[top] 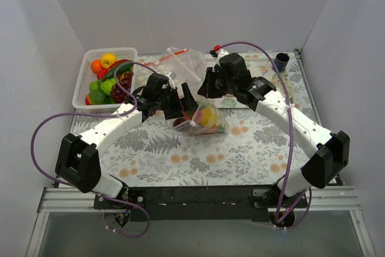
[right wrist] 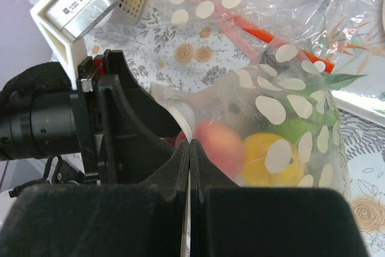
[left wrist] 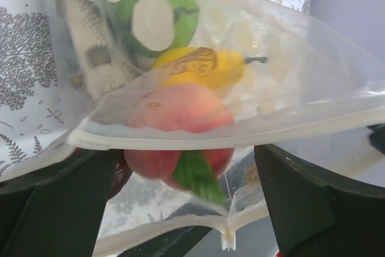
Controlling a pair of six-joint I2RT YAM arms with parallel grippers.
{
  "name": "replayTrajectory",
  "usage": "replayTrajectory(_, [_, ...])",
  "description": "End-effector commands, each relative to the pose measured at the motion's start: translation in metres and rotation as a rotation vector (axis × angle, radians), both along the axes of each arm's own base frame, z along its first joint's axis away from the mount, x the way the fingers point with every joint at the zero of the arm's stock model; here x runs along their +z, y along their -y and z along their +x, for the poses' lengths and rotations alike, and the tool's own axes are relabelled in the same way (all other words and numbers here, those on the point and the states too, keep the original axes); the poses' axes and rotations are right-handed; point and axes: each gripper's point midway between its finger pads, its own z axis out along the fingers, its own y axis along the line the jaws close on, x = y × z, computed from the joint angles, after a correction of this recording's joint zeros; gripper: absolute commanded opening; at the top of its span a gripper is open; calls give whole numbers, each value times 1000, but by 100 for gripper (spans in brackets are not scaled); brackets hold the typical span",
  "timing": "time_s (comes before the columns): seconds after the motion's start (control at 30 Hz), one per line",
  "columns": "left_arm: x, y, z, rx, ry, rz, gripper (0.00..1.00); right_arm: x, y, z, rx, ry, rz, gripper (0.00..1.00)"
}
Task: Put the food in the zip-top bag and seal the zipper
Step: Place the fake fruit in the zipper food storage bag, then pick up the fake fruit from the bin.
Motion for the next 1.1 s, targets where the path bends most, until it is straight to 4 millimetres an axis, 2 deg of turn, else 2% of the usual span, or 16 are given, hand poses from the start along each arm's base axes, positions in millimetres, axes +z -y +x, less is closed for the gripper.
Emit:
replayTrajectory(0.0, [45,16,6,-31,113,-61,98,23,1,1,-2,49,51,1])
replayTrajectory(0.27, [91,1,-3,-8,201,-59,98,21,12,10,-48,78,0,1])
replayTrajectory(0.37, [110,-14,-6,32,239,-49,98,25,10,10,-38,82,13,1])
replayTrajectory(0.4, [124,-20,-6,45,266,-65,97,25,8,10,-32,80,18,1])
replayTrajectory(0.5, [141,-51,8,140,305,-33,96,23,5,8,-16,79,21,1])
replayTrajectory(0.53, [143,-76,23,222,320,-1,96,22,5,8,-13,80,22,1])
replayTrajectory(0.6, [141,-106,37,302,303,25,96,22,4,7,-6,84,34,1])
replayTrajectory(0.63, [142,-132,52,379,307,44,96,20,3,5,4,80,37,1])
replayTrajectory(0.7, [134,-170,70,516,314,159,96,20,0,1,26,74,51,1])
replayTrajectory(0.73, [137,-191,78,590,325,211,96,16,-1,-1,37,65,53,1])
replayTrajectory(0.77, [123,-223,85,723,298,340,95,17,-3,-4,54,62,64,1])
replayTrajectory(0.83, [113,-259,87,853,278,441,96,16,-5,-8,72,59,71,1])
replayTrajectory(0.93, [86,-312,87,1015,216,530,97,12,-6,-11,92,61,76,1])
replayTrajectory(0.97, [75,-318,87,1024,186,530,97,7,-7,-13,103,51,76,1])
replayTrajectory(1.03, [49,-352,87,1098,85,526,96,7,-10,-14,117,52,89,1])
replayTrajectory(1.07, [37,-359,85,1106,51,526,96,4,-12,-17,135,39,94,1])
